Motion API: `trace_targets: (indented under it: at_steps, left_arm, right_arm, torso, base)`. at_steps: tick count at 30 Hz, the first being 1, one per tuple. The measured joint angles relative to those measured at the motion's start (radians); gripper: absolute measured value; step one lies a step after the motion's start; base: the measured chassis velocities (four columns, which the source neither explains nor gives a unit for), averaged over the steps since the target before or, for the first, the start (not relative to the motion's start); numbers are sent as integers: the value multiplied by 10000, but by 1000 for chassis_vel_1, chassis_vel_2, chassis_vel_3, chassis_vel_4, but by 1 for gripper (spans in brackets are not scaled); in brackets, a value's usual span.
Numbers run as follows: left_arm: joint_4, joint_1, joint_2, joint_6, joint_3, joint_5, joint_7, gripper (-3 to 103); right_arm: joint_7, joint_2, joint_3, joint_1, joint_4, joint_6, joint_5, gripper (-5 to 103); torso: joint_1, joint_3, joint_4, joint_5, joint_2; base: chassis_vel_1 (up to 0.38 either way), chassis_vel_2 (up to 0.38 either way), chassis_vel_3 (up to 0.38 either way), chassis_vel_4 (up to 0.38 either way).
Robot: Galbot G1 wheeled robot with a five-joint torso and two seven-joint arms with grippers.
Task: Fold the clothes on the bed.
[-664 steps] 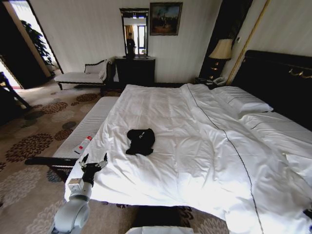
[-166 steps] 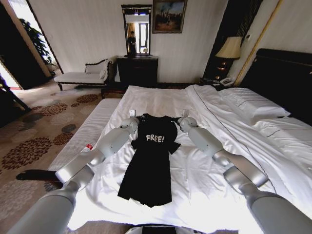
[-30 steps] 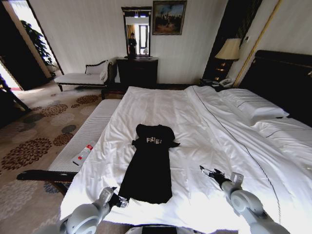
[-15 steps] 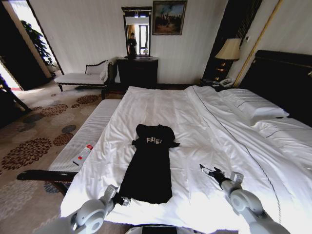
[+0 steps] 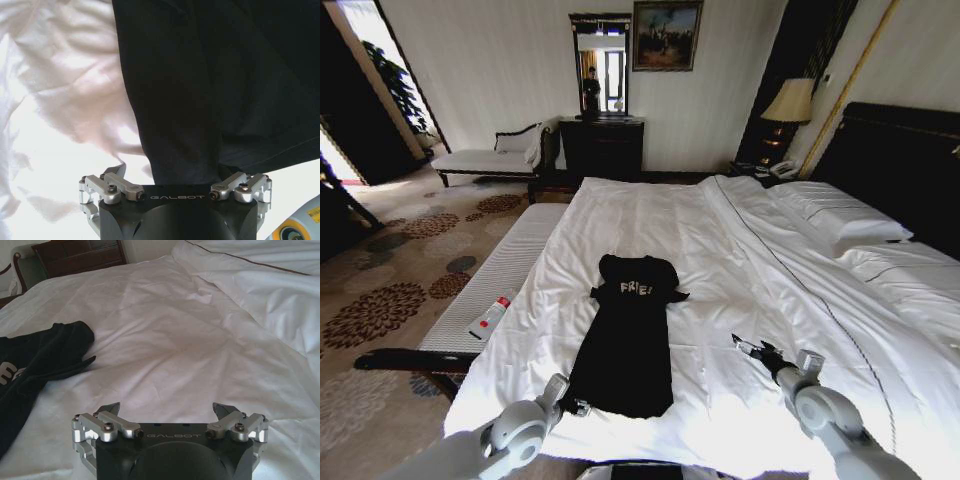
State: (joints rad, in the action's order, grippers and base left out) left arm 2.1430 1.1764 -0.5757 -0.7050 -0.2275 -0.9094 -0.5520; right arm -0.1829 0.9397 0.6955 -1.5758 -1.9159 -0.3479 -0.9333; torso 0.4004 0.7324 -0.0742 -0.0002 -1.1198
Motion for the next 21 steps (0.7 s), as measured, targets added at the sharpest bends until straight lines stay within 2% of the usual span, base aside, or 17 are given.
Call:
trace_targets:
  at_steps: [6,8,11,16,21]
  left_arm:
    - [152,330,271,-160,437,10,-390,100]
    - [202,469,368,-174,610,13,-393,100]
    - [405,1180,753,-192,1562,27,-316,100]
    - [616,2014,1195,-163,2455,69,-147,100]
    - [668,2593,1252,-92,2987,216,-100,100]
  right_arm:
    - [-12,66,-49,50,30,-18,-35,100]
    - [-13,70,-50,62,34,-20,-48,100]
    - [-17,89,-64,133,39,-23,-83,100]
    - [-25,160,-125,182,13,-31,-99,100]
    - [-27,205,-114,74,-72,-32,-95,100]
  torso:
    - [0,0,-2,-1,0]
    - [0,0,-2,-1,0]
    - [0,0,-1,0,-1]
    - [0,0,-1,1,0]
    - [0,0,0,0,0]
  base:
    - [0,0,0,0]
    - [0,0,0,0]
    - [0,0,0,0]
    - [0,0,0,0]
    - [0,0,0,0]
